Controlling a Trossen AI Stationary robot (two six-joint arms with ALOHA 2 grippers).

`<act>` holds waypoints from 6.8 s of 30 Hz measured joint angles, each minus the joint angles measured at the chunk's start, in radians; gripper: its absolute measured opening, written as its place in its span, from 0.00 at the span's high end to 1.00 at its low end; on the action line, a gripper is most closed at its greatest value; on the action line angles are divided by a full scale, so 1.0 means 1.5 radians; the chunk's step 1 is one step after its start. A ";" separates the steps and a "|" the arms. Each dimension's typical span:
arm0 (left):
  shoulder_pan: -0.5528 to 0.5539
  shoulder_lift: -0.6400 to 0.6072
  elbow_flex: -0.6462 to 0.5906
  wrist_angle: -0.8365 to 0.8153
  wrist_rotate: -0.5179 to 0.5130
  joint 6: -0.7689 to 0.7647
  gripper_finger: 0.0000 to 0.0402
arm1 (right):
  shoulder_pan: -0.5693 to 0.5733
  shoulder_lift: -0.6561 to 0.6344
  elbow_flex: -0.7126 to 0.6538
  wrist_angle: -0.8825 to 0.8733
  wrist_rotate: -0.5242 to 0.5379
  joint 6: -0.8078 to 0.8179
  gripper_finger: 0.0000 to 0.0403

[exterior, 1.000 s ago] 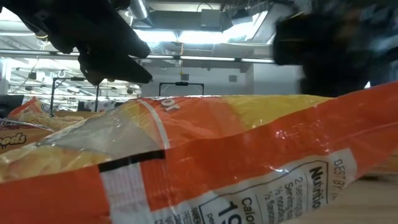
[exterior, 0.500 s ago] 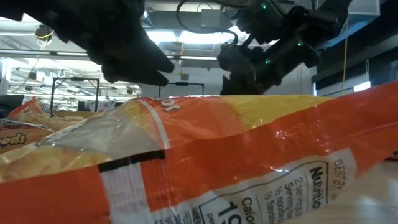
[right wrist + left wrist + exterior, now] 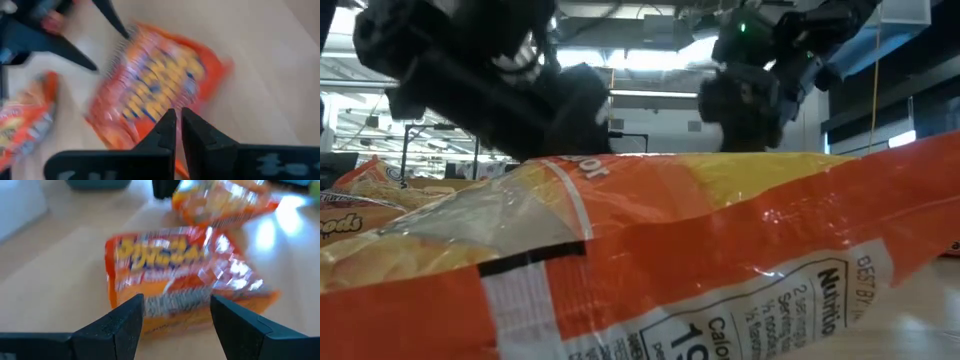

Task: Sort Maruchan noodles
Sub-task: Put the red noodle pack into the blue bin

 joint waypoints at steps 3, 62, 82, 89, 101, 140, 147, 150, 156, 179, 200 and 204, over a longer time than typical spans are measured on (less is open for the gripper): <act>0.003 0.024 0.000 0.004 0.009 -0.002 0.44 | -0.006 0.011 0.000 -0.048 0.029 0.028 0.90; -0.004 0.072 0.003 0.014 0.010 -0.015 0.44 | 0.220 0.248 0.366 -0.239 0.329 0.083 0.22; -0.018 -0.016 0.002 0.031 0.019 0.036 0.44 | 0.219 0.241 0.366 -0.238 0.290 -0.030 0.22; -0.017 -0.016 0.002 0.037 0.011 0.032 0.44 | 0.219 0.241 0.367 -0.260 0.344 -0.036 0.23; -0.023 -0.020 0.005 0.049 0.018 0.030 0.44 | 0.213 0.245 0.364 -0.294 0.360 -0.055 0.65; -0.036 -0.019 0.004 0.013 0.097 0.041 0.44 | -0.329 -0.180 0.102 -0.358 0.241 -0.100 0.76; -0.036 -0.019 0.004 0.013 0.102 0.039 0.44 | -0.390 -0.180 0.004 -0.245 0.190 -0.106 0.76; -0.036 -0.019 0.004 0.013 0.102 0.040 0.44 | -0.401 -0.180 -0.021 -0.226 0.187 -0.111 0.76; -0.036 -0.019 0.004 0.013 0.102 0.040 0.44 | -0.401 -0.180 -0.053 -0.201 0.188 -0.123 0.72; -0.041 -0.103 0.003 -0.102 0.126 0.030 0.44 | -0.224 -0.252 0.065 -0.234 0.156 -0.179 0.36; -0.135 -0.342 0.003 -0.779 0.367 -0.546 0.44 | 0.143 -0.039 0.004 0.228 0.176 -0.241 0.36; -0.125 -0.318 0.004 -0.767 0.372 -0.572 0.44 | 0.150 0.004 0.004 0.247 0.176 -0.246 0.36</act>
